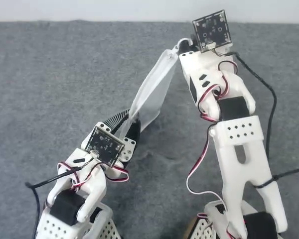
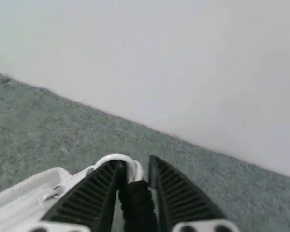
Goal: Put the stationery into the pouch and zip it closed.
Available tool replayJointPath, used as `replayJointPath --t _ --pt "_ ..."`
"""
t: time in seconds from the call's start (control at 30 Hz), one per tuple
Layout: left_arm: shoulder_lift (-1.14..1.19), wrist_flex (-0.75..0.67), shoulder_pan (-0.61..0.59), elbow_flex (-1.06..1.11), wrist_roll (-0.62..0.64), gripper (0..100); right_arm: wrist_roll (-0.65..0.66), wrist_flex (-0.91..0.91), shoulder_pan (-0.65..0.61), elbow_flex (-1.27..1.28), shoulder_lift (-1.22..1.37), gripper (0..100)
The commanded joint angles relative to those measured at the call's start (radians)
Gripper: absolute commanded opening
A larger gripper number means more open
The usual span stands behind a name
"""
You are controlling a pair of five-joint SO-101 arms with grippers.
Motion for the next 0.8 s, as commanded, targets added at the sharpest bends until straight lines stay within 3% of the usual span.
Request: replayJointPath --t 0.0,0.77 --pt "-0.015 0.014 -0.017 -0.007 0.002 1 -0.002 0.099 0.019 -0.058 -0.091 15.6" --pt "-0.015 0.011 -0.017 0.010 0.002 1 0.000 0.536 -0.268 -0.054 -0.478 15.4"
